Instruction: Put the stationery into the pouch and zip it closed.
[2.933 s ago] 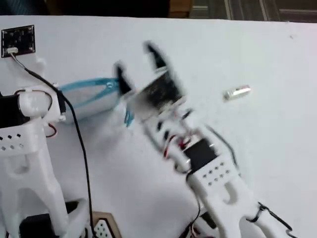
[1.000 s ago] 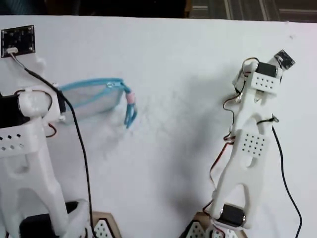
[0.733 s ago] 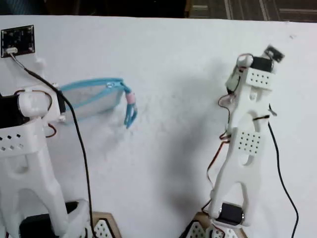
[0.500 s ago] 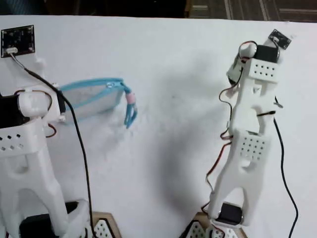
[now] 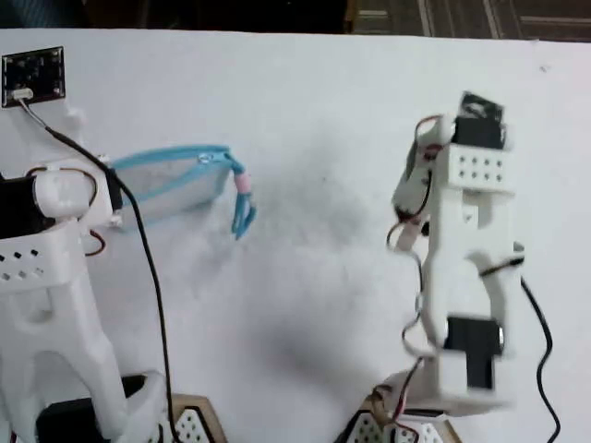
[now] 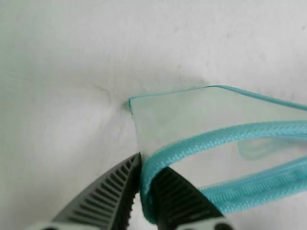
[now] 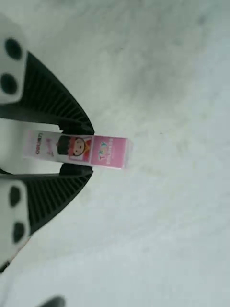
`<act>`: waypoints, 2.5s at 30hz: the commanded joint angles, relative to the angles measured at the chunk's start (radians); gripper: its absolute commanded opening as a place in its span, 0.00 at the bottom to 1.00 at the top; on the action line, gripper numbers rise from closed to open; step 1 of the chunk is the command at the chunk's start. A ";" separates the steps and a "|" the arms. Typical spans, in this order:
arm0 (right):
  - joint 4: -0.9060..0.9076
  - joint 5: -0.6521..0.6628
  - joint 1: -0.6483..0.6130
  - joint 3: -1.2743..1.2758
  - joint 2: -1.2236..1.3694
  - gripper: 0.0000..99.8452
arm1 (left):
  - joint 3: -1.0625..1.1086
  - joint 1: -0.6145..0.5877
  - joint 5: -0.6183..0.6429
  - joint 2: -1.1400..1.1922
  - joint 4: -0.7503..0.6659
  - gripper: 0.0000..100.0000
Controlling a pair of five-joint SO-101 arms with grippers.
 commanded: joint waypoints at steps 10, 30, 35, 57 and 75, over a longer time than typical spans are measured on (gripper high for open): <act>-0.714 -0.008 -0.340 0.901 -0.674 0.02 | -0.020 0.007 -0.008 -0.024 -0.012 0.02; -1.451 -0.005 -0.673 0.491 -0.710 0.02 | -0.025 0.005 -0.008 -0.024 -0.012 0.02; -1.563 -0.005 -0.789 0.482 -0.550 0.02 | -0.020 0.005 -0.008 -0.024 -0.012 0.02; -1.690 0.077 -0.857 0.709 -0.472 0.02 | -0.025 0.005 -0.002 -0.022 -0.014 0.02; -1.655 0.318 -0.834 0.787 -0.483 0.24 | -0.025 0.005 0.023 -0.022 -0.014 0.02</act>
